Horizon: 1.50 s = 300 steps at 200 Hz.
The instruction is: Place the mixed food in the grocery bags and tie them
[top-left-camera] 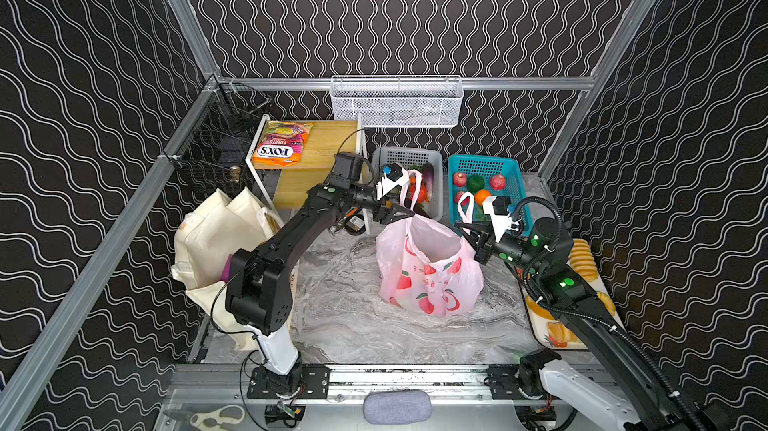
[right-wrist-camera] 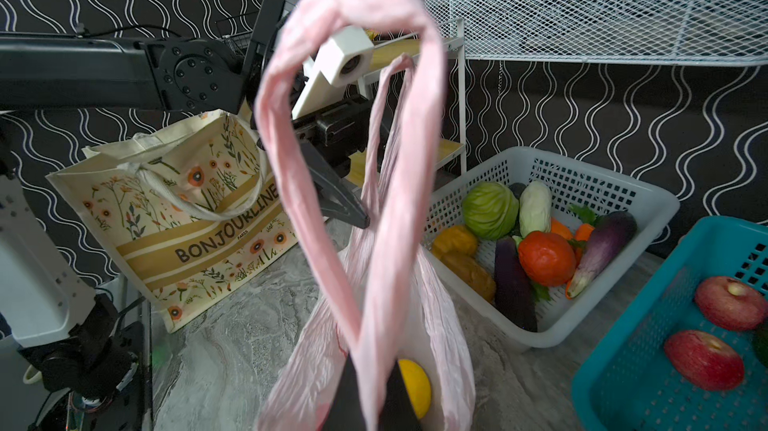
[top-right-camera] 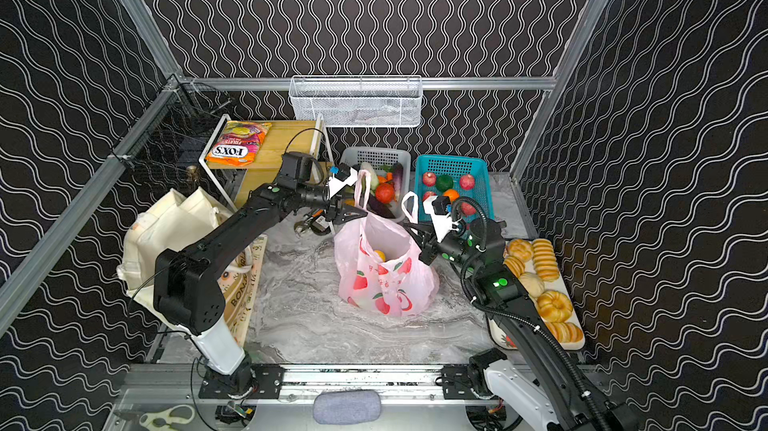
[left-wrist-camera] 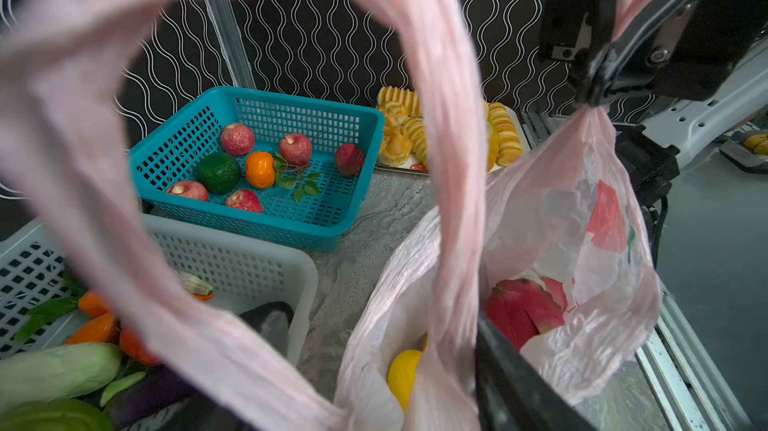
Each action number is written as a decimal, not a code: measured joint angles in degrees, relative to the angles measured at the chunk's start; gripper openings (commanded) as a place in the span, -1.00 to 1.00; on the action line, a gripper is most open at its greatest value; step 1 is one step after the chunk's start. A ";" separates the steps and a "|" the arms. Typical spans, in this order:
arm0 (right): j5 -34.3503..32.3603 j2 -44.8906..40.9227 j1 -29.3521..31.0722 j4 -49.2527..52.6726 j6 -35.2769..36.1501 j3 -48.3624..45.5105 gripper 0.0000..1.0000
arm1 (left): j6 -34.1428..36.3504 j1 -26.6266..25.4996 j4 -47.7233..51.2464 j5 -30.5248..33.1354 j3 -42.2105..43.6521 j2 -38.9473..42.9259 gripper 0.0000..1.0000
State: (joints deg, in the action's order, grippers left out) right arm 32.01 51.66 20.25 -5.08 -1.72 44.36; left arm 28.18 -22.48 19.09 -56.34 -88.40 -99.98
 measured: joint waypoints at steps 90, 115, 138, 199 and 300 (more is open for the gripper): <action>-0.02 0.63 -0.04 -0.37 -1.75 0.02 -0.87 | -13.84 -3.54 -13.11 12.79 14.38 8.70 0.52; -0.02 0.61 -0.04 -0.35 -1.75 0.04 -0.87 | -14.97 -3.98 -14.62 13.49 14.47 8.09 0.39; -0.04 0.44 -0.04 -0.35 -1.75 0.04 -0.86 | -15.98 -4.17 -14.67 13.90 13.44 7.21 0.21; -0.28 0.33 -0.04 -0.37 -1.92 0.00 -0.85 | -18.40 -5.29 -14.95 18.60 14.51 8.85 0.49; -0.90 1.53 -0.04 -0.42 -1.95 0.00 -0.81 | -18.91 -10.21 -18.58 33.18 20.83 13.70 0.43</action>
State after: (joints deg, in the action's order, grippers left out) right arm 31.11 53.19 20.21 -5.50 -3.66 44.36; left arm 9.28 -32.69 0.51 -23.16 -67.57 -86.28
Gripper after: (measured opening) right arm 0.092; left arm 0.715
